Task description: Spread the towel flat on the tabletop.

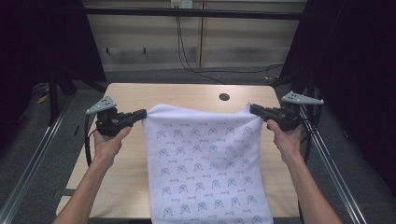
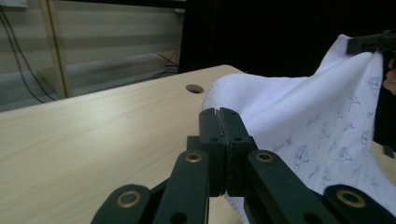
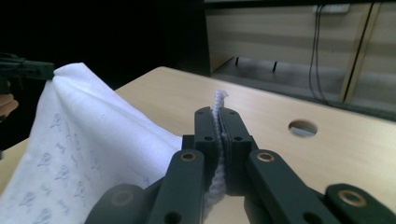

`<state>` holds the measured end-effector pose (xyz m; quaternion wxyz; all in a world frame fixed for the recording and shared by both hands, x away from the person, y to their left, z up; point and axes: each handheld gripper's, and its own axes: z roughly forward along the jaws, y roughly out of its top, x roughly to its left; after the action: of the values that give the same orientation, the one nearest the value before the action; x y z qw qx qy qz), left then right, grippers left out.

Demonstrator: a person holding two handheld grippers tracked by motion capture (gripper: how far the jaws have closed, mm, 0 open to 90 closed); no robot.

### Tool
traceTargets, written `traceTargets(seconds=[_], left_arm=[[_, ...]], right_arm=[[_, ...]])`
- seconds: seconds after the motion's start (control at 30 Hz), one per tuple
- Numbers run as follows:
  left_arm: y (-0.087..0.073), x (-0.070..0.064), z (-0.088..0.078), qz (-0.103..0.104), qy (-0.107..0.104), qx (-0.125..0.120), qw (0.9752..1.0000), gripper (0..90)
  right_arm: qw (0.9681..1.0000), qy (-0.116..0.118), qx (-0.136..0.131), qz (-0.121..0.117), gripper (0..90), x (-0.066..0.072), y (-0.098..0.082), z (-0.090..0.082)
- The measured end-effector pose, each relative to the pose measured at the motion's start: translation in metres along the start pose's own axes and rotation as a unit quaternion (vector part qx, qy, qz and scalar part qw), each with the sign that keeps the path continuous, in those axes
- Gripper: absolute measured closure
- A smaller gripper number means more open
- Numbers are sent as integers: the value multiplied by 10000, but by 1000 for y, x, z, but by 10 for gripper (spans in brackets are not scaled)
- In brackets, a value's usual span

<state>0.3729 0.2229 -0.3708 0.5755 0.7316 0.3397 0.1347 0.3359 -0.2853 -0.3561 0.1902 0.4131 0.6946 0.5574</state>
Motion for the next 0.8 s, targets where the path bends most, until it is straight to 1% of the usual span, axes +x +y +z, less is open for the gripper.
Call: traceTargets(seconds=[0.07, 0.1, 0.13, 0.17, 0.2, 0.23, 0.27, 0.3, 0.33, 0.37, 0.4, 0.43, 0.47, 0.53, 0.57, 0.6, 0.63, 0.67, 0.73, 0.8], left_arm=[[10, 3, 4, 82, 135, 33, 9999, 894], [17, 6, 8, 96, 170, -5, 9998, 893], [22, 9, 12, 88, 277, -12, 9996, 892], [24, 12, 17, 14, 385, -6, 9993, 886], [24, 14, 22, -66, 535, 66, 9985, 837], [22, 18, 29, -192, 663, 242, 9973, 740], [18, 21, 33, -293, 649, 307, 9970, 626], [13, 22, 34, -332, 613, 301, 9971, 626], [7, 23, 35, -332, 602, 334, 9971, 630], [1, 23, 36, -338, 497, 421, 9973, 627], [-5, 22, 36, -297, 427, 546, 9972, 629], [-12, 20, 37, -264, 427, 625, 9968, 640], [-17, 19, 38, -277, 310, 694, 9967, 659], [-25, 14, 39, -219, 212, 773, 9965, 672], [-29, 11, 39, -189, 141, 835, 9962, 681], [-33, 7, 40, -159, 42, 912, 9957, 681], [-37, 2, 39, -84, -38, 971, 9952, 685], [-42, -3, 39, -30, -103, 1040, 9945, 691], [-52, -12, 36, -21, -274, 1135, 9932, 701], [-67, -20, 34, 2, -423, 1252, 9912, 731]], right_arm=[[9999, -49, -116, -47, 873, -3, 13, 9], [9998, -72, -169, -45, 874, -5, 17, 12], [9996, -125, -235, -63, 873, -10, 23, 18], [9995, -164, -256, -64, 871, -14, 27, 23], [9996, -153, -220, -80, 834, -18, 29, 29], [9996, -227, -106, -93, 767, -22, 29, 34], [9985, -531, 121, -42, 691, -28, 26, 41], [9974, -624, 353, -46, 662, -32, 22, 46], [9964, -663, 515, -77, 632, -34, 17, 48], [9960, -705, 541, -71, 596, -36, 10, 48], [9959, -705, 564, -79, 574, -37, 4, 47], [9955, -737, 592, -88, 571, -38, -3, 45], [9955, -702, 635, -36, 569, -39, -10, 41], [9948, -700, 739, -9, 559, -40, -19, 37], [9950, -633, 772, -6, 555, -39, -24, 34], [9949, -631, 781, -24, 551, -37, -29, 30], [9956, -551, 753, -5, 551, -34, -34, 25], [9959, -423, 798, 35, 551, -32, -40, 22], [9955, -253, 914, 23, 552, -25, -52, 15], [9942, -28, 1070, 47, 562, -17, -65, 8]])
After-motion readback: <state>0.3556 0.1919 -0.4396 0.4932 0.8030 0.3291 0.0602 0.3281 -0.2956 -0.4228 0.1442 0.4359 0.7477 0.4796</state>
